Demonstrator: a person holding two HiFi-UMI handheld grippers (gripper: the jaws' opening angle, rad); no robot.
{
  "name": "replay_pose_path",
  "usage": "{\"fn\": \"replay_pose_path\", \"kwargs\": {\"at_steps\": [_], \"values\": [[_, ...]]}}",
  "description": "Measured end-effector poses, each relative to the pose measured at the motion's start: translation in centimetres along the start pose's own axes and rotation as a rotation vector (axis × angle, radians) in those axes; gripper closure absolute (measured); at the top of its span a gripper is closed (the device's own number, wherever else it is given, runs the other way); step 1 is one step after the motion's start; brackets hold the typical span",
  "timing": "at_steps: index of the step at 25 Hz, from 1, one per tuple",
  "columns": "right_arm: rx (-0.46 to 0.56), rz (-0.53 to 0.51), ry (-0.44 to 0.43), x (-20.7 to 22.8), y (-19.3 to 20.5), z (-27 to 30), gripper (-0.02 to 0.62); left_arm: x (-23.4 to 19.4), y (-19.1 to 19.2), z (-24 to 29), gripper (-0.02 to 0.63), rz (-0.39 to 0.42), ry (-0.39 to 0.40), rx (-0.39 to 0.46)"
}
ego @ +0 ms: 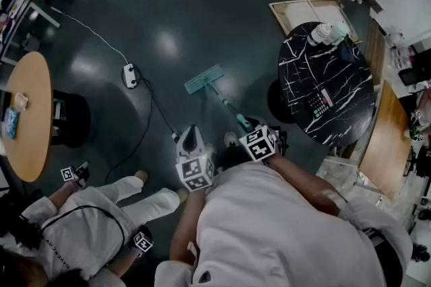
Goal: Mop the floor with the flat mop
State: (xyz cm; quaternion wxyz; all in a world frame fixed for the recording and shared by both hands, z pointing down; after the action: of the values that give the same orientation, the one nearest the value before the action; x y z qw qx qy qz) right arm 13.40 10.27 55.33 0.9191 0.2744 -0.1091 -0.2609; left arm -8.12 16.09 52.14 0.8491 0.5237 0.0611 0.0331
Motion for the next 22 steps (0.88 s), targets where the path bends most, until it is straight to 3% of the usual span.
{"fn": "replay_pose_path", "kwargs": {"at_steps": [13, 22], "values": [[0.004, -0.012, -0.018, 0.6, -0.4, 0.4, 0.479, 0.5, -0.7, 1.9, 0.601, -0.009, 0.006, 0.003], [-0.077, -0.019, -0.030, 1.1, 0.4, 3.2, 0.476, -0.2, -0.9, 4.4, 0.601, -0.013, -0.001, -0.008]]}}
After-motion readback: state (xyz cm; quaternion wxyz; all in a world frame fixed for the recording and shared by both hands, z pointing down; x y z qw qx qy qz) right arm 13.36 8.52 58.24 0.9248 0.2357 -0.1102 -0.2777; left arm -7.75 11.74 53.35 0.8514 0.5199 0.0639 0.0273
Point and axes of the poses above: the fingertips, and each gripper's own axes: z forward along the fingers, x to its right, y out of its underside, the point moved 9 cm from there along -z, backward along the fingers, and after that the axes turned 10 degrees about z, right-handed, at the moved point
